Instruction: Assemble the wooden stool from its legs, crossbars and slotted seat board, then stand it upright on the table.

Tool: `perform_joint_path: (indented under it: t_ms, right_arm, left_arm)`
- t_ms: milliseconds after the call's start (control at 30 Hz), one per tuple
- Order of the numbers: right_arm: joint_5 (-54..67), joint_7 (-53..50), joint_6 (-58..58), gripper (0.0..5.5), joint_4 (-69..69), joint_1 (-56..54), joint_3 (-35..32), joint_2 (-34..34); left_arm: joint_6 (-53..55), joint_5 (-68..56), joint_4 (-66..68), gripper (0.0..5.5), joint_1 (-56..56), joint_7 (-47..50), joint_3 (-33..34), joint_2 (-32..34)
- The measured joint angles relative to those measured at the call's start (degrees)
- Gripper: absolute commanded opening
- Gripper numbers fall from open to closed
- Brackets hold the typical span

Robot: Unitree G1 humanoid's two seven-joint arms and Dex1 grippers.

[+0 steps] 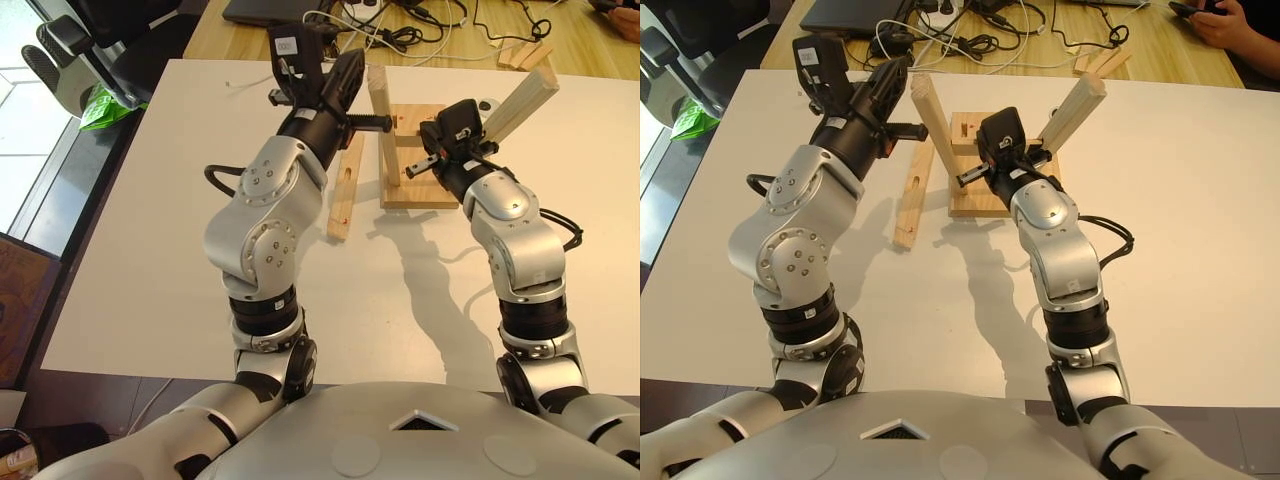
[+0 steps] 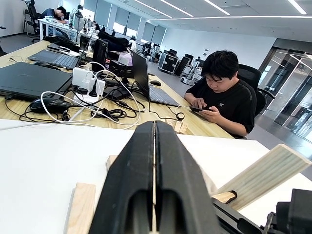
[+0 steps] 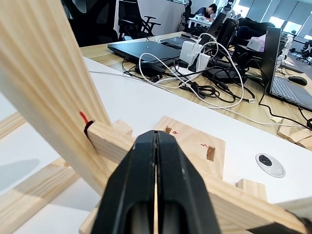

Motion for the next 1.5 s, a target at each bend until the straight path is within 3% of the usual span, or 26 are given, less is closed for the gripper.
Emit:
perform_joint_path:
  t_ms: [100, 267, 633, 733, 900, 1200, 1333, 1500]
  right_arm:
    - [0.46, 0.02, 0.62, 0.00, -0.39, 0.09, -0.64, 0.05]
    - [2.66, -4.12, -0.87, 0.00, -0.80, -0.16, -5.74, 5.98]
    - [9.97, -7.69, -6.02, 0.00, -9.33, -9.36, -13.03, 13.20]
    - [10.00, -7.70, -5.72, 0.00, -8.76, -9.49, -12.19, 12.24]
    - [4.43, -7.67, 5.34, 0.00, -1.17, -2.70, -3.90, 4.64]
    - [4.77, -7.56, 4.77, 0.00, -1.97, -2.48, -4.00, 5.42]
    - [6.08, -7.34, 2.72, 0.00, -3.33, -3.05, -5.83, 6.95]
    - [6.56, -7.69, 2.50, 0.00, -3.70, -3.04, -7.08, 7.25]
  left_arm:
    - [0.00, 0.00, 0.00, 0.05, -0.01, 0.20, 0.11, -0.07]
    - [0.01, -0.01, 0.00, 0.05, -0.05, 0.36, 0.15, -0.12]
    - [0.06, -0.03, 0.12, 0.05, -0.34, 0.36, 0.77, 0.16]
    - [0.09, -0.02, 0.10, 0.05, -0.34, 0.37, 0.78, 0.16]
    - [0.20, -0.01, 0.11, 0.05, -0.35, 0.39, 0.78, 0.18]
    - [0.37, 0.02, -0.27, 0.05, -0.37, 0.90, 1.00, 0.11]
    - [0.13, -2.00, -2.06, 0.05, -4.74, 1.14, 6.52, 1.58]
    - [1.64, -14.96, -3.40, 0.05, -15.82, 0.50, 16.78, 3.05]
